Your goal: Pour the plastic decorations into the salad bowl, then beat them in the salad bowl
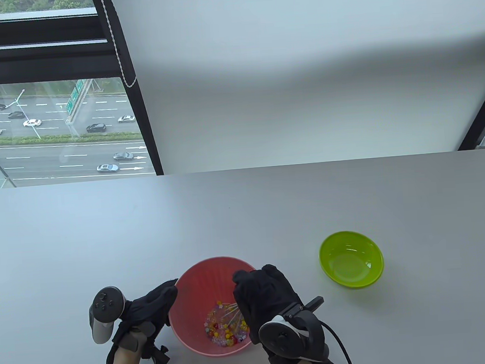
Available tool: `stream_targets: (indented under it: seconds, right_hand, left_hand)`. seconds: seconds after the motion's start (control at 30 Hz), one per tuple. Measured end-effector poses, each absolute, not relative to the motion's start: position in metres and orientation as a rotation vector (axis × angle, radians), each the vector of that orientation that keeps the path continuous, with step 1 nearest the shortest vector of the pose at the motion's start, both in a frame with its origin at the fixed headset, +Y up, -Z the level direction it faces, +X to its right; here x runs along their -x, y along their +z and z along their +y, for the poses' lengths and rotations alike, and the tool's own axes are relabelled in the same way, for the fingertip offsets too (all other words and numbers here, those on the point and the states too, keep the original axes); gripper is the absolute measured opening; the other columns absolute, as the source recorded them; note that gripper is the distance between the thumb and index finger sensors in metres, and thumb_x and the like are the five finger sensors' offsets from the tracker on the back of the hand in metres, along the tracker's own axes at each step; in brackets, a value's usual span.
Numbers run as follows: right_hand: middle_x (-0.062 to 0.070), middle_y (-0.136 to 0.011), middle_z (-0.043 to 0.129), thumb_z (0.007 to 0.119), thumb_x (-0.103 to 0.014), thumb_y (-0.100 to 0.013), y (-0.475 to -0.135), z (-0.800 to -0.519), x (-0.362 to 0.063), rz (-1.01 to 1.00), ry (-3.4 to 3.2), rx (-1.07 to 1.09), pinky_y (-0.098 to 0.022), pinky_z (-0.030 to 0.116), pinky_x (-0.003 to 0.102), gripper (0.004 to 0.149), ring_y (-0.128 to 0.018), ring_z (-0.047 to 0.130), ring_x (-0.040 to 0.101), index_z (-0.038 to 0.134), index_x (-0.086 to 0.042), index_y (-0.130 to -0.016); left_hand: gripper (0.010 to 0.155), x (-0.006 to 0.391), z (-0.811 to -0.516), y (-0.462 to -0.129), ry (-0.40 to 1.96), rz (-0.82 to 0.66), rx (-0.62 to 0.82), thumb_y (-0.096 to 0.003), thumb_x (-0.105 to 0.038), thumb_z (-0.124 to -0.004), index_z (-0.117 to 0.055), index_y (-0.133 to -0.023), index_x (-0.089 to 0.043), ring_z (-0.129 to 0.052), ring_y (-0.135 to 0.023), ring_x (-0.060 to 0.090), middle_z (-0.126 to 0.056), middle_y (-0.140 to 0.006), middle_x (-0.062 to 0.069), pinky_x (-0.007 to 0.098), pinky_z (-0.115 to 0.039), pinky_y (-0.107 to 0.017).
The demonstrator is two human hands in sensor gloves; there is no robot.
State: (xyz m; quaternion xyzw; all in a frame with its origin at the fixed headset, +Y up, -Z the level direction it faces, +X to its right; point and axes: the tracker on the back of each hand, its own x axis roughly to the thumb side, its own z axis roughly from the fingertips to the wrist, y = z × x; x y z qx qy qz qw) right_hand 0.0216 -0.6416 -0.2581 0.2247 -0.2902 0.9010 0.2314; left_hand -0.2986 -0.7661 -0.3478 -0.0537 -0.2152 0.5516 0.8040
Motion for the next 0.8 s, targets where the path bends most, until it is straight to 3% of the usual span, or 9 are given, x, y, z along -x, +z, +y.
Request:
stream_targets:
  seconds: [0.1, 0.27, 0.8]
  right_hand:
    - [-0.003, -0.079, 0.083, 0.068, -0.042, -0.059, -0.262, -0.647, -0.018, -0.662, 2.394, -0.635, -0.069, 0.069, 0.048, 0.040, -0.041, 0.100, 0.019, 0.061, -0.026, -0.095]
    - [-0.002, -0.087, 0.080, 0.071, -0.042, -0.059, -0.263, -0.652, -0.011, -0.614, 2.403, -0.659, -0.071, 0.067, 0.048, 0.040, -0.053, 0.103, 0.022, 0.062, -0.027, -0.095]
    - [-0.002, -0.085, 0.080, 0.069, -0.042, -0.059, -0.259, -0.648, -0.015, -0.828, 2.555, -0.634, -0.071, 0.066, 0.048, 0.040, -0.051, 0.102, 0.021, 0.061, -0.027, -0.095]
  left_hand:
    - [0.078, 0.298, -0.766, -0.348, 1.182, -0.461, 0.117, -0.0562, -0.069, -0.058, -0.075, -0.096, -0.004, -0.095, -0.054, 0.033, -0.094, -0.039, 0.002, 0.062, -0.057, -0.071]
    - [0.078, 0.298, -0.766, -0.348, 1.182, -0.460, 0.116, -0.0562, -0.069, -0.058, -0.076, -0.096, -0.004, -0.095, -0.054, 0.033, -0.094, -0.039, 0.002, 0.062, -0.057, -0.071]
    - [0.078, 0.298, -0.766, -0.348, 1.182, -0.461, 0.116, -0.0562, -0.069, -0.058, -0.075, -0.096, -0.004, -0.095, -0.054, 0.033, -0.094, -0.039, 0.002, 0.062, -0.057, -0.071]
